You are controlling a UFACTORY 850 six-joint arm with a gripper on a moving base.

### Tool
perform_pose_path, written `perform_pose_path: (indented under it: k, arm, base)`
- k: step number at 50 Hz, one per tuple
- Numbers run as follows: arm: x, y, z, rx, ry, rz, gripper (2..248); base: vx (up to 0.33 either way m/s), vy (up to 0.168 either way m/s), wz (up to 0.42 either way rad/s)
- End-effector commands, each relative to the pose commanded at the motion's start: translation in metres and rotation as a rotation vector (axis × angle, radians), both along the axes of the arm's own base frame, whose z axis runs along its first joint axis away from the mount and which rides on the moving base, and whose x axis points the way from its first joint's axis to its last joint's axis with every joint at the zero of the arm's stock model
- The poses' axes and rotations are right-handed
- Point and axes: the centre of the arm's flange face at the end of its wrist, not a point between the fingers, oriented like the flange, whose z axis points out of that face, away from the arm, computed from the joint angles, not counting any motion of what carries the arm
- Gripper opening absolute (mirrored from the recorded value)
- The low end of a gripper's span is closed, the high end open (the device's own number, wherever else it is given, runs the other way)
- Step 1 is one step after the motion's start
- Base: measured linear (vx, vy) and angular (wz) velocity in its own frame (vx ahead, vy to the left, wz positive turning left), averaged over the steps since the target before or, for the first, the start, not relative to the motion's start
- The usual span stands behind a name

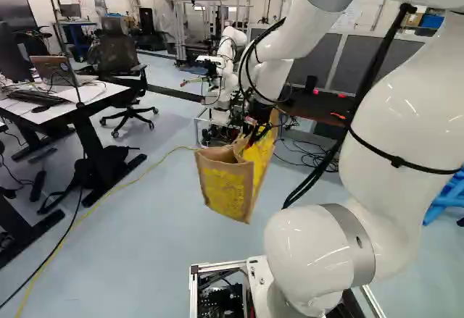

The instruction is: Pick up the bag on the ground and place it on the table

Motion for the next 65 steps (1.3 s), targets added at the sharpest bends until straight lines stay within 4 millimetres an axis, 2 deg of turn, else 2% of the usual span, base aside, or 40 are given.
perform_pose_path:
  k: [65]
  arm:
    - [-0.011,-0.019,0.094,-0.022,0.016,0.037,22]
  base:
    - [0.000,0.000,0.000]
